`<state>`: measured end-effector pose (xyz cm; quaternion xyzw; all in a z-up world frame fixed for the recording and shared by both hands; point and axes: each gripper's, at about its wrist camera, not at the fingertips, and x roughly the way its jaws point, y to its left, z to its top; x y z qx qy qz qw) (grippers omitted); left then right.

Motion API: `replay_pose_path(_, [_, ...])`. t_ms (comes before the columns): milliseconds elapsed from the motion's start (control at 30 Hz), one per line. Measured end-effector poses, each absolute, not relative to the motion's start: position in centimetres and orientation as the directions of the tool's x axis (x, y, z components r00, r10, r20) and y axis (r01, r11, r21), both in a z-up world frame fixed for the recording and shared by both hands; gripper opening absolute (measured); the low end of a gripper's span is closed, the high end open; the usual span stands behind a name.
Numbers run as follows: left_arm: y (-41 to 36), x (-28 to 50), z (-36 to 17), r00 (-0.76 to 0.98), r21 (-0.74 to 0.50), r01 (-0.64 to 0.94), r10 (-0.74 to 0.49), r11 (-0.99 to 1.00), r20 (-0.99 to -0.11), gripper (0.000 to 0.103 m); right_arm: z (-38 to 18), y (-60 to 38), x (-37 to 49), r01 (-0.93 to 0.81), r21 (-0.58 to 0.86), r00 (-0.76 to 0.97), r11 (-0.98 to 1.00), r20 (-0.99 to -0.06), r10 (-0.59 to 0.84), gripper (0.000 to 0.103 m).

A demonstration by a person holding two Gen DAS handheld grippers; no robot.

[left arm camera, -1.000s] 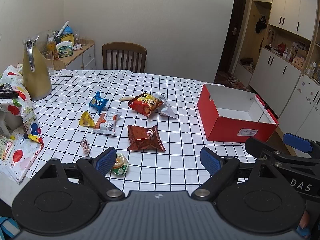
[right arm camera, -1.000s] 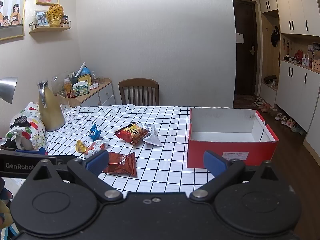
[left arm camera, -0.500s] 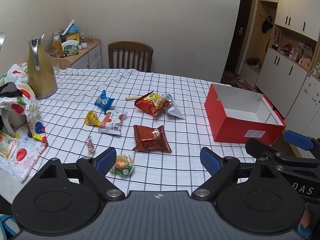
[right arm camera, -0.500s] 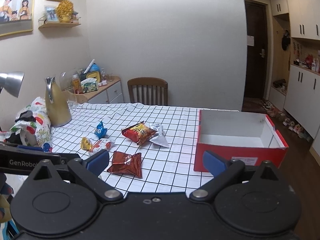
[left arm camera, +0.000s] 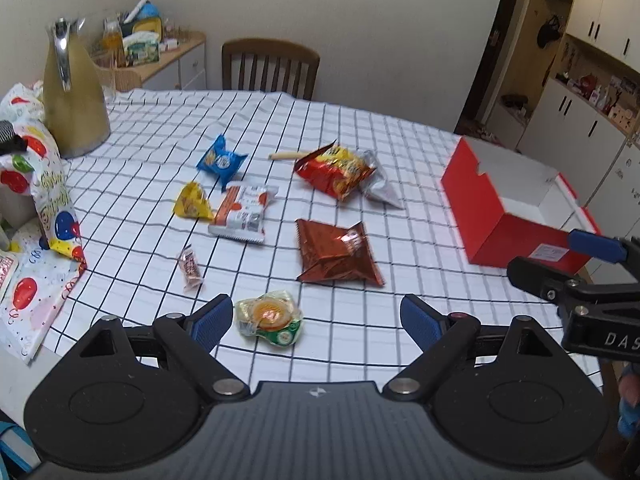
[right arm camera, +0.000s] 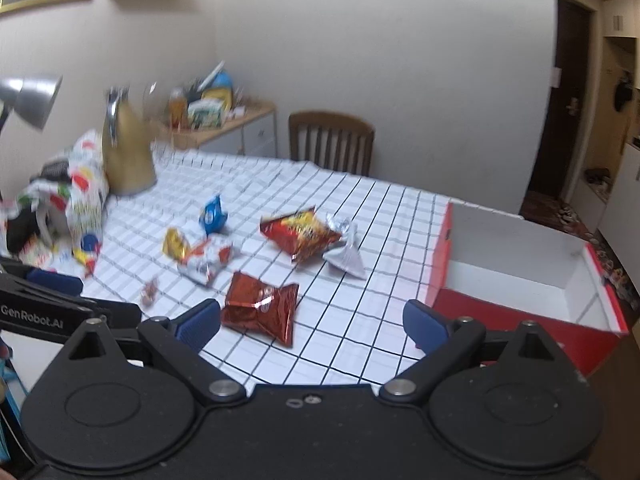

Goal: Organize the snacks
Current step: 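Grasp the brown Oreo packet with the right tool while the left tool grasps the egg-yolk pastry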

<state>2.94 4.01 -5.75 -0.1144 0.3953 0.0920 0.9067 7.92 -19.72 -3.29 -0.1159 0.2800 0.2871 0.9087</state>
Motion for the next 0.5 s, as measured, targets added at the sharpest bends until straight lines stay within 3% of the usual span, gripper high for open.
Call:
replay_pose_path(233, [6.8,5.0,-9.0,0.621,-0.151,-0.248,0.038,0.957,-0.783,0.091,-5.0,-16.9,10.9,-0.615,-0.088,0.644,0.784,-0.630,0.434,0.095])
replay_pose_path(500, [8.4,6.9,-11.8,0.587,-0.154,-0.181,-0.019,0.971,-0.810,0.091,-7.2,-12.5,13.8,-0.774,-0.142,0.501,0.617,-0.733,0.460,0.095])
